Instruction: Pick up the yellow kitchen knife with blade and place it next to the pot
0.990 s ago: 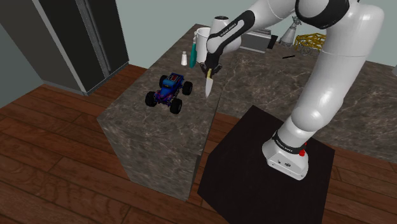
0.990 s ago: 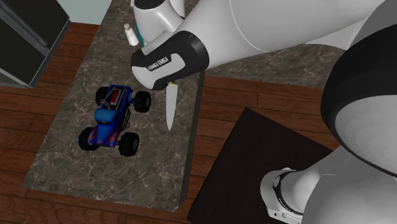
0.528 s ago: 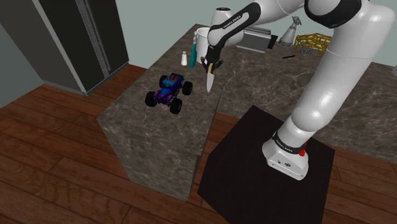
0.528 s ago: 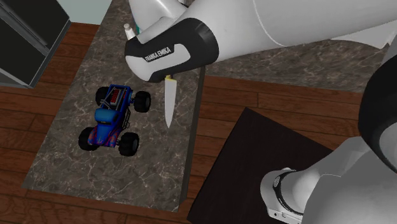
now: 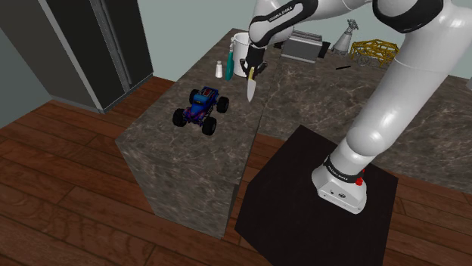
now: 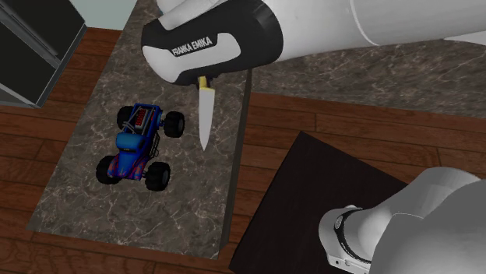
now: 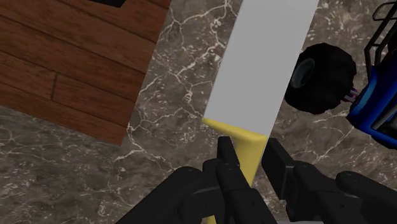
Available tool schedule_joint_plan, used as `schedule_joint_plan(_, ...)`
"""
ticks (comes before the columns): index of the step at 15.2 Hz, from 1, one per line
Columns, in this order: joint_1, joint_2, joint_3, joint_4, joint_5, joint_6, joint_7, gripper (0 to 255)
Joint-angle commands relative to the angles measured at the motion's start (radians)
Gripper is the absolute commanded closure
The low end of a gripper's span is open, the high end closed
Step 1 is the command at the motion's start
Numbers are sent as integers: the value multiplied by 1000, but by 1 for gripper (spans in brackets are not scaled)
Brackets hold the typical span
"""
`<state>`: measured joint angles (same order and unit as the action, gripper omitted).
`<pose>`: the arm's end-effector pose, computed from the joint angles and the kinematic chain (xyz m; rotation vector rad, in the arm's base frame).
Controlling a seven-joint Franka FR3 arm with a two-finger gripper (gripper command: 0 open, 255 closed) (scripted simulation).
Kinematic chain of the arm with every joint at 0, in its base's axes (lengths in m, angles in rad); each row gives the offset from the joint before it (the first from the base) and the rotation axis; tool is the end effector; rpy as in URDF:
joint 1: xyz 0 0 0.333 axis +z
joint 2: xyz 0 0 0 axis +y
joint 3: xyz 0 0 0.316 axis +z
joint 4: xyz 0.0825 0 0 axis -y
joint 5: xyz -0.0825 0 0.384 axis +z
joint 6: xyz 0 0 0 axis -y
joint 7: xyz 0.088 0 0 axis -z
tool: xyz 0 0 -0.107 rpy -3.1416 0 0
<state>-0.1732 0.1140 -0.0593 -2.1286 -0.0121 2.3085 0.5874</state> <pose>0.5495 -0.1299 0.3623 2.8812 -1.2376 0.1064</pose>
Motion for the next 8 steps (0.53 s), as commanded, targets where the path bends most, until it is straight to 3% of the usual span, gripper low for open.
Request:
schedule_joint_plan(1,1,-13,0,12,-1,-25,1,255)
schedule_joint_plan(8,1,-56,0,57,-3,-114,2,255)
